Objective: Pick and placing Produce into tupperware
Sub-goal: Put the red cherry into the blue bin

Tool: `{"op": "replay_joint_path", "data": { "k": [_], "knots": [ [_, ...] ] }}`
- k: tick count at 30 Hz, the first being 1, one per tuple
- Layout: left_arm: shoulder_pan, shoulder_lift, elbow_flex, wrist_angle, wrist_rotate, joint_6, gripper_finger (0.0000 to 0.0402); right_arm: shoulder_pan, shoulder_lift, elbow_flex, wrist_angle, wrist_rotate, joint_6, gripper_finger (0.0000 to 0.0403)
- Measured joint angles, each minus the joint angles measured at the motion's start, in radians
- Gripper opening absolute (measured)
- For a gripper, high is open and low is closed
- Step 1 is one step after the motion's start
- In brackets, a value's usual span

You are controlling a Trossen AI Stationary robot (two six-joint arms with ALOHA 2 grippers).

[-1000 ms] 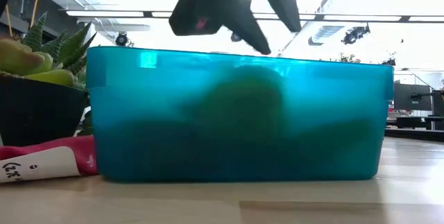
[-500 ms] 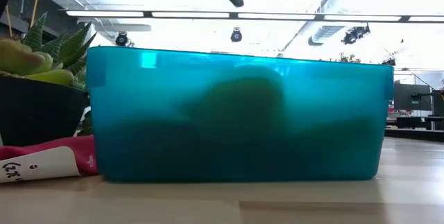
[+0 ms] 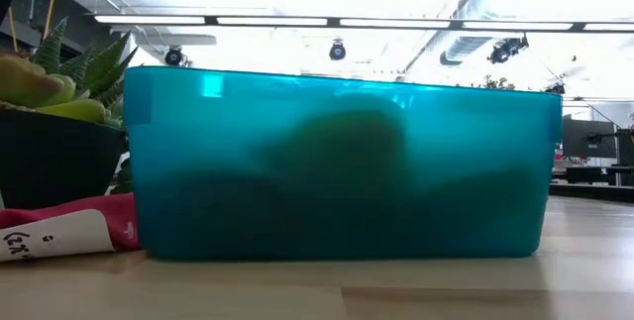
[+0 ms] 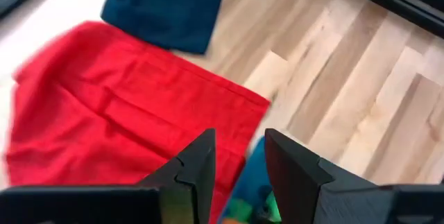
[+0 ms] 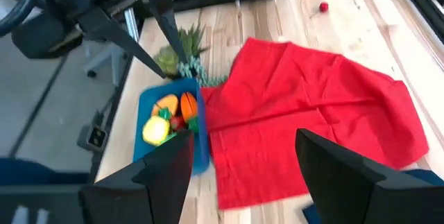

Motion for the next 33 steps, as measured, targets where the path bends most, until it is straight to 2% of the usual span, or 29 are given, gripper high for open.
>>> {"op": "replay_joint_path", "data": {
  "k": [7,16,25,33],
  "knots": [
    [0.000,-0.002,0.069,-0.096,-0.062,0.064,0.0111,0.000,0.013,0.000,0.127,0.000,0.095,0.0243],
    [-0.001,-0.109,0.056,-0.165,-0.138,0.120,0.0111,0.000,0.096,0.000,0.276,0.003,0.207,0.0243],
    [-0.018,-0.210,0.056,-0.267,-0.199,0.190,0.0111,-0.001,0.169,0.000,0.353,0.075,0.272,0.0243],
    [-0.056,-0.317,0.010,-0.265,-0.257,0.249,0.0110,0.000,0.184,-0.001,0.435,0.123,0.326,0.0243]
  ]
}}
